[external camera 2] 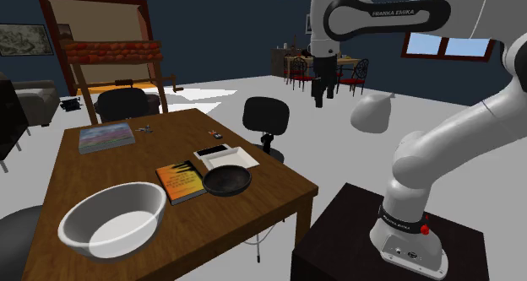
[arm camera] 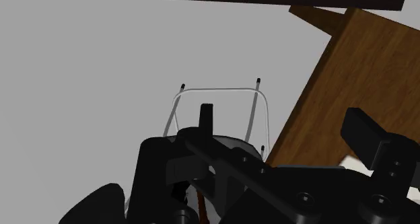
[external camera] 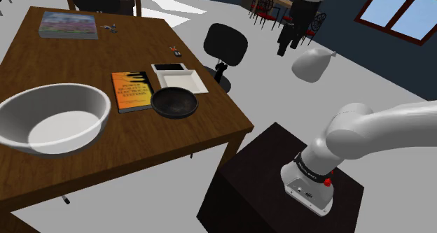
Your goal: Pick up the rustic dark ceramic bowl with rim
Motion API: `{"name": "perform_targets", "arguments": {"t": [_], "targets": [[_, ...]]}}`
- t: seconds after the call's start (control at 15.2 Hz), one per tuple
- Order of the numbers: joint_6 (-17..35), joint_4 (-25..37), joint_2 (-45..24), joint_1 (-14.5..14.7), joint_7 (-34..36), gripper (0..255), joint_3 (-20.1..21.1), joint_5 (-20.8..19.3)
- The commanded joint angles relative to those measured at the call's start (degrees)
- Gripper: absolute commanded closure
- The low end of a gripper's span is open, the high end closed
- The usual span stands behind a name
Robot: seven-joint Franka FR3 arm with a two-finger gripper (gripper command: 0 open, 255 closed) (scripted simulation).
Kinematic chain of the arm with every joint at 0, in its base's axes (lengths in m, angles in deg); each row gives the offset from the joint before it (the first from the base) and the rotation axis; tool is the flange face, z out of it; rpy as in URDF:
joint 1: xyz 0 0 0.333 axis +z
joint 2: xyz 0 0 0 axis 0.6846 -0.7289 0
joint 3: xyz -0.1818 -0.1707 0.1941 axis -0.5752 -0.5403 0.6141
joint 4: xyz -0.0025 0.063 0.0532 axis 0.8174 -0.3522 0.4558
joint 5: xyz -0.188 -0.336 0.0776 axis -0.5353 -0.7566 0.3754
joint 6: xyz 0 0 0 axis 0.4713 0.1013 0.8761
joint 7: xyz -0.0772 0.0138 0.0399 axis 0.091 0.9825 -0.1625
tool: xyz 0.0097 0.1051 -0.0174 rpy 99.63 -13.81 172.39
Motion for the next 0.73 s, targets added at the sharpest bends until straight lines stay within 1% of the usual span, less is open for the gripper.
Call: {"name": "perform_targets", "arguments": {"t": [0.0, 0.33, 0.66], "targets": [[0.0, 0.0, 0.0, 0.0, 0.0, 0, 0.0, 0.0], [2.79, 1.06, -5.71, 1.92, 5.62, 0, 4.88, 3.91], [5.62, 3.64, -12.66, 3.61, 11.06, 0, 9.57, 7.0]]}}
